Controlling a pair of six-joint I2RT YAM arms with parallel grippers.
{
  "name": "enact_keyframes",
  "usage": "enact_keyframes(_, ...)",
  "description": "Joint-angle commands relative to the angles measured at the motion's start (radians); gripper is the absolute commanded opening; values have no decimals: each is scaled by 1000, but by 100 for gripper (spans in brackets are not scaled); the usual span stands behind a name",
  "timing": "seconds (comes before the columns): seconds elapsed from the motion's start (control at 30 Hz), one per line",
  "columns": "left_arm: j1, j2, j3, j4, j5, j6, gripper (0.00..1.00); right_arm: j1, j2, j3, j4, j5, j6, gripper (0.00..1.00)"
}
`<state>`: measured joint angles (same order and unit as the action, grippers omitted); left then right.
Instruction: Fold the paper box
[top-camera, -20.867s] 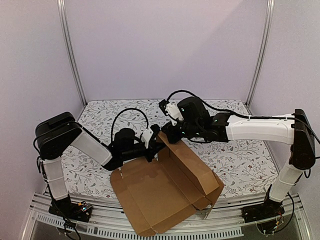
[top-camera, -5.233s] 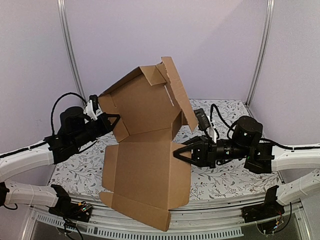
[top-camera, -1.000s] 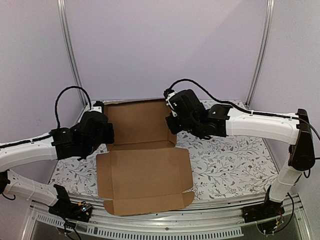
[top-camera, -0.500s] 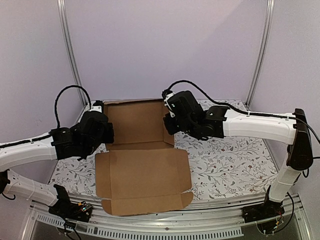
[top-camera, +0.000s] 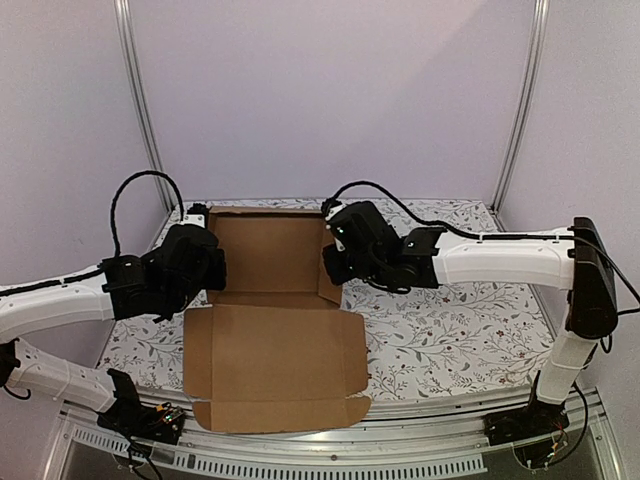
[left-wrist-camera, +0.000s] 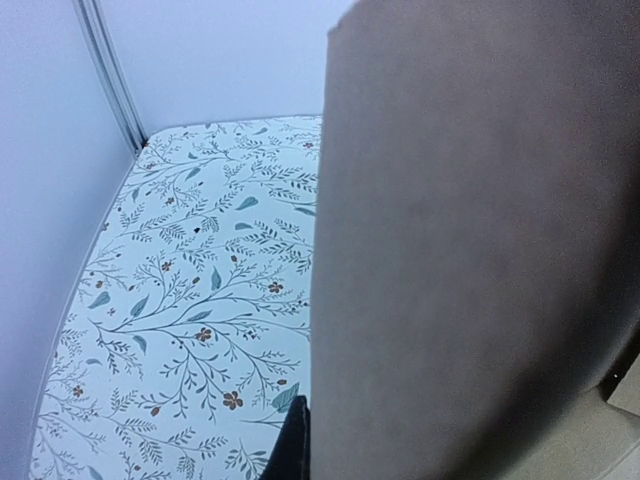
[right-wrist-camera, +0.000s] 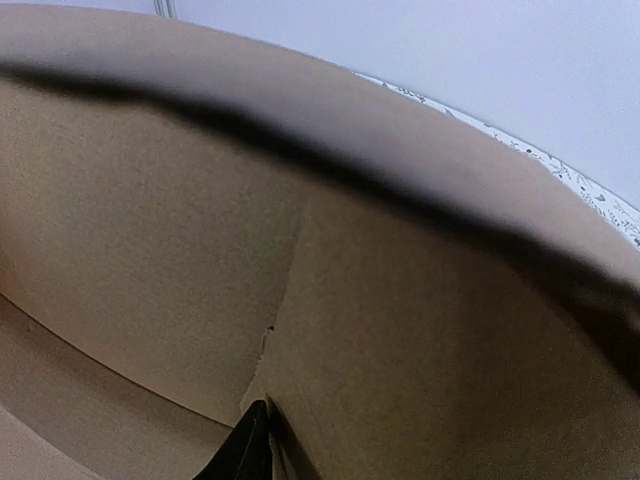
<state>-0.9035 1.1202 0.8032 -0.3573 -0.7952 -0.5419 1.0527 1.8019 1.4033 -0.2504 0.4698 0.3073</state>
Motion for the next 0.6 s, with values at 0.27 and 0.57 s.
enact_keyframes(0.27, -46, -20, 16, 99, 86, -34, 0, -2, -70, -218, 340, -62, 104, 39)
enact_keyframes(0.57, -46, -11, 12, 108, 97, -45, 0, -2, -135, -322, 498, -47, 111, 40)
